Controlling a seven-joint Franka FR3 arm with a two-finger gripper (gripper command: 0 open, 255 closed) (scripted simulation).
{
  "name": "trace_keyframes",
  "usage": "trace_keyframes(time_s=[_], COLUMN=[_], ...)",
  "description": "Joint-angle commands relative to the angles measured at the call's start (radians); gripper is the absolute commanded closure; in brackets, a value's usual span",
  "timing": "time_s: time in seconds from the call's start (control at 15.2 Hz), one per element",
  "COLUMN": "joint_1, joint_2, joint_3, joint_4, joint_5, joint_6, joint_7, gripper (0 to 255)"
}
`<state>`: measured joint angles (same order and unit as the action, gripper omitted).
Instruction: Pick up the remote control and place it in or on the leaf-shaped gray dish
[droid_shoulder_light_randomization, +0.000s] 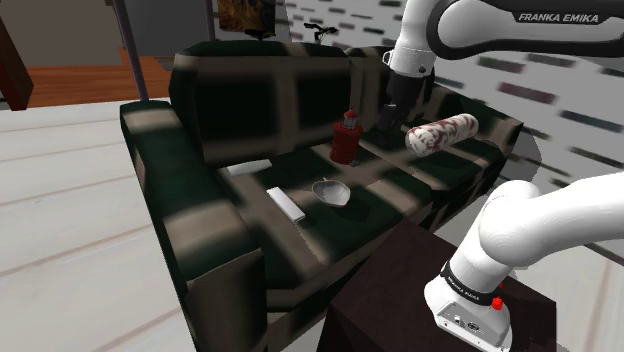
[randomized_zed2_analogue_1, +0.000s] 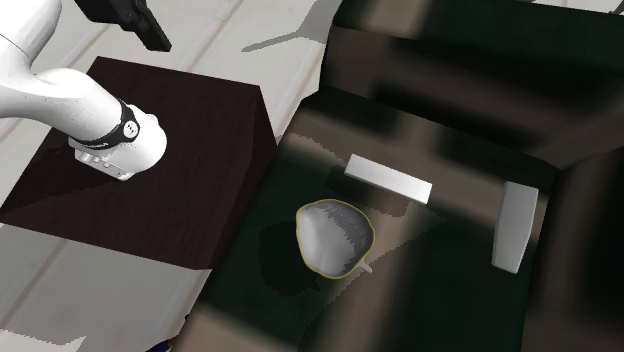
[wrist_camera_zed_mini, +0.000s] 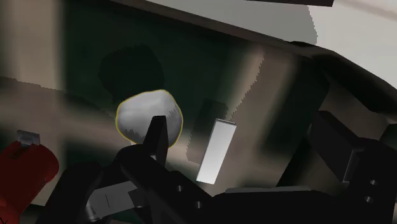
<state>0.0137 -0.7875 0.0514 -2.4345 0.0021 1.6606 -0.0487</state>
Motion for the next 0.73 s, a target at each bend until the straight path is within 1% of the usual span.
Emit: trace_keyframes(time_s=[0.0,0.33,0.66], joint_1=[0.0,-0.005,-0.011], joint_2=[0.0,0.14,0.309], joint_3=[0.0,0.015,0.029], joint_4=[0.0,-0.037,-0.036], joint_5=[0.0,0.006,0.005], joint_6=[0.0,0.176,0.345], joint_7=[0.0,0.024,0.049], gripper=[0,0,0])
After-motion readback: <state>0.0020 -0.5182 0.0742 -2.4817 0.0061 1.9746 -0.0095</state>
